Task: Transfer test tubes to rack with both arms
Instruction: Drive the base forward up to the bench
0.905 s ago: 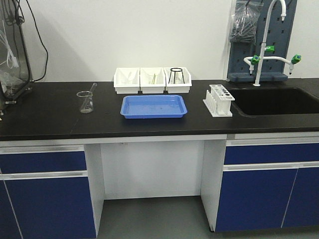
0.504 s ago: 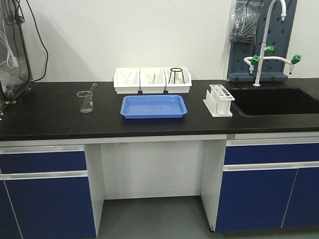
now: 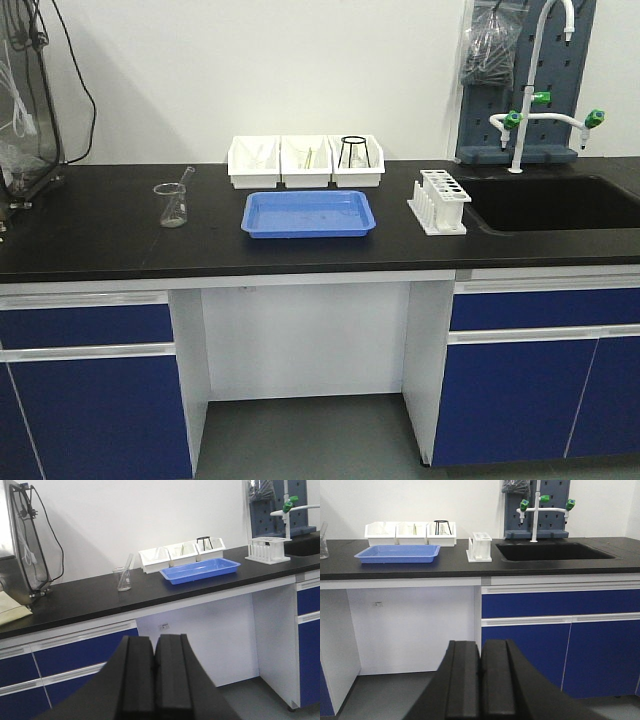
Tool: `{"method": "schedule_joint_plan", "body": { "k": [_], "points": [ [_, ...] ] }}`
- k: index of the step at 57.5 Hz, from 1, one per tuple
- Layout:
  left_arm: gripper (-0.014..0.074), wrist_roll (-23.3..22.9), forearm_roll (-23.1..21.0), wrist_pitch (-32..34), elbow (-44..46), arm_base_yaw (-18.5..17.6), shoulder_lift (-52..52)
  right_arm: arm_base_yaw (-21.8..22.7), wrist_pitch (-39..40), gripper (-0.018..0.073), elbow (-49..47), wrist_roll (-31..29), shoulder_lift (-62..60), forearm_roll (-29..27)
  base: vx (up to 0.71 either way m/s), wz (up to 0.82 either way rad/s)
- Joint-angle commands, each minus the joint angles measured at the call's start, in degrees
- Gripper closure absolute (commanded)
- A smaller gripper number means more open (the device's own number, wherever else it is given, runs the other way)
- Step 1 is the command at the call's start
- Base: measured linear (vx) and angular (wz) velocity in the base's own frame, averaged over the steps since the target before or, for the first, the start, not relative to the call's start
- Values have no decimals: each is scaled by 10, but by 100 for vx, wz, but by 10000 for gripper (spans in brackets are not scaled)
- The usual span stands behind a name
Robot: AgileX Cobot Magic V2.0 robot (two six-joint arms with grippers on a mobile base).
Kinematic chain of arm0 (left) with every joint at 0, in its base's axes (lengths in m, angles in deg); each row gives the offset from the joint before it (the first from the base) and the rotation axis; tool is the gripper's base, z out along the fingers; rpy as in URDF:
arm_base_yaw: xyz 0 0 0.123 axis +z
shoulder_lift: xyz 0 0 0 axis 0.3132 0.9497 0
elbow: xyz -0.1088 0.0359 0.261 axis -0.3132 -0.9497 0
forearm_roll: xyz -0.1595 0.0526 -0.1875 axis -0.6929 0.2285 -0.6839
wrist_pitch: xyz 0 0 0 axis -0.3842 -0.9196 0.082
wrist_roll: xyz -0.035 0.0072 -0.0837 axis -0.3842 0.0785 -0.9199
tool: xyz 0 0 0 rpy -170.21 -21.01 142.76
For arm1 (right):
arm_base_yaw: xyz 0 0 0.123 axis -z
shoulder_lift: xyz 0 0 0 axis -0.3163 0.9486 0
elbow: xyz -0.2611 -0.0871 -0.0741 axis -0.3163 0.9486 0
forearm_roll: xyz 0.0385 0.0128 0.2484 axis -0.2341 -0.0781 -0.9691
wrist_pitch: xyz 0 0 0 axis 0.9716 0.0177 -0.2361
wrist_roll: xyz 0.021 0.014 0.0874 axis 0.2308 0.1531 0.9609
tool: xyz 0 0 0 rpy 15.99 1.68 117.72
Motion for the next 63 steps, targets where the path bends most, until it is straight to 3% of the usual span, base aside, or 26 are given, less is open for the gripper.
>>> {"method": "schedule_joint_plan", "body": {
  "k": [1, 30, 63],
  "points": [
    [617, -4, -2, 44, -15, 1, -12, 0, 44, 567, 6, -2, -4, 2, 3, 0],
    [617, -4, -2, 44, -15, 1, -12, 0, 44, 567, 6, -2, -4, 2, 11, 2],
    [617, -4, -2, 44, -15, 1, -12, 0, 44, 567, 6, -2, -4, 2, 29, 5]
  ]
}}
